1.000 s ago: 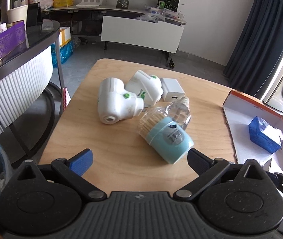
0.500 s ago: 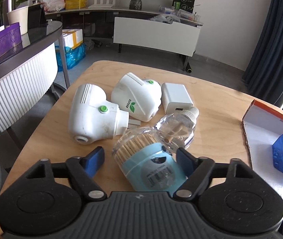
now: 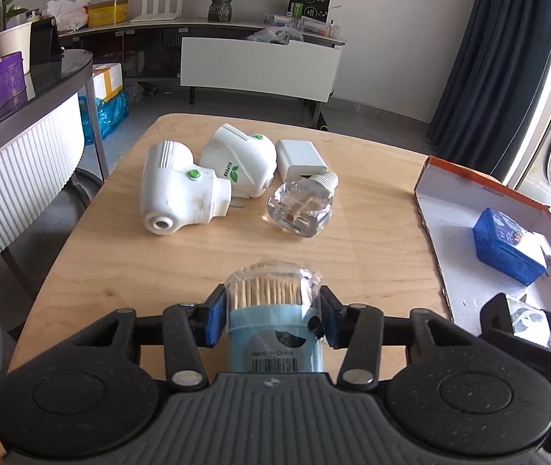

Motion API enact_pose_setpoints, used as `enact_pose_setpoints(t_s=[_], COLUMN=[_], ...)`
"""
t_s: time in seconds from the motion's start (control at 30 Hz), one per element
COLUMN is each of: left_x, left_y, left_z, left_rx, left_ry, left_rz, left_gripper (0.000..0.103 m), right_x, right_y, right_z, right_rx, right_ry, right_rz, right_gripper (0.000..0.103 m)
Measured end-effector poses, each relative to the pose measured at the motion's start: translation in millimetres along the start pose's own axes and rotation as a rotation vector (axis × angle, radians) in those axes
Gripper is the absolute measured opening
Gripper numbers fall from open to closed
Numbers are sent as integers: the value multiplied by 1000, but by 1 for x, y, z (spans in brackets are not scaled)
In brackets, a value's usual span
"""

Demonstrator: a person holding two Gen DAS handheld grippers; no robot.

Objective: Organize rigid objects
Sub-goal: 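Carry the black charger and toothpick jar over the cardboard box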

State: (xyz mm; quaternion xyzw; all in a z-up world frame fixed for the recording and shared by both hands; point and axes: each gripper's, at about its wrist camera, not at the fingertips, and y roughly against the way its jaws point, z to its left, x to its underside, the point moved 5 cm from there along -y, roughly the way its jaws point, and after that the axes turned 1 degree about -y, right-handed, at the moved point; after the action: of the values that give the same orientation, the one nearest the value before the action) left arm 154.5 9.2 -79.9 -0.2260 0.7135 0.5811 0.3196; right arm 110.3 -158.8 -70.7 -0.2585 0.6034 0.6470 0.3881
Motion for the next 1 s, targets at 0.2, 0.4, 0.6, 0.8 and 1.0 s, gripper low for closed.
enact_pose_setpoints(t_s=[0.2,0.4,0.6,0.8,1.0], left_x=[-7,-8,-10,-12,-14], left_y=[23,34,46,56,64], left_z=[-8,-8,-17,-27,-38], left_rx=[30,32,47,55,63], left_ry=[-20,-11,-24,-37,-59], left_rz=[-36,-55,-74,-87,-97], left_gripper=[47,47,47,47,47], right_x=[-4,-4,-8,-10,-13], right_y=[10,21,35,47,58], right_z=[2,2,-1,-7,-13], right_rx=[-5,-7,-1,6,17], right_ry=[3,6,1,-7,-19], right_rz=[-24,-35,-66,-86,-110], right_gripper=[78,78,78,78,78])
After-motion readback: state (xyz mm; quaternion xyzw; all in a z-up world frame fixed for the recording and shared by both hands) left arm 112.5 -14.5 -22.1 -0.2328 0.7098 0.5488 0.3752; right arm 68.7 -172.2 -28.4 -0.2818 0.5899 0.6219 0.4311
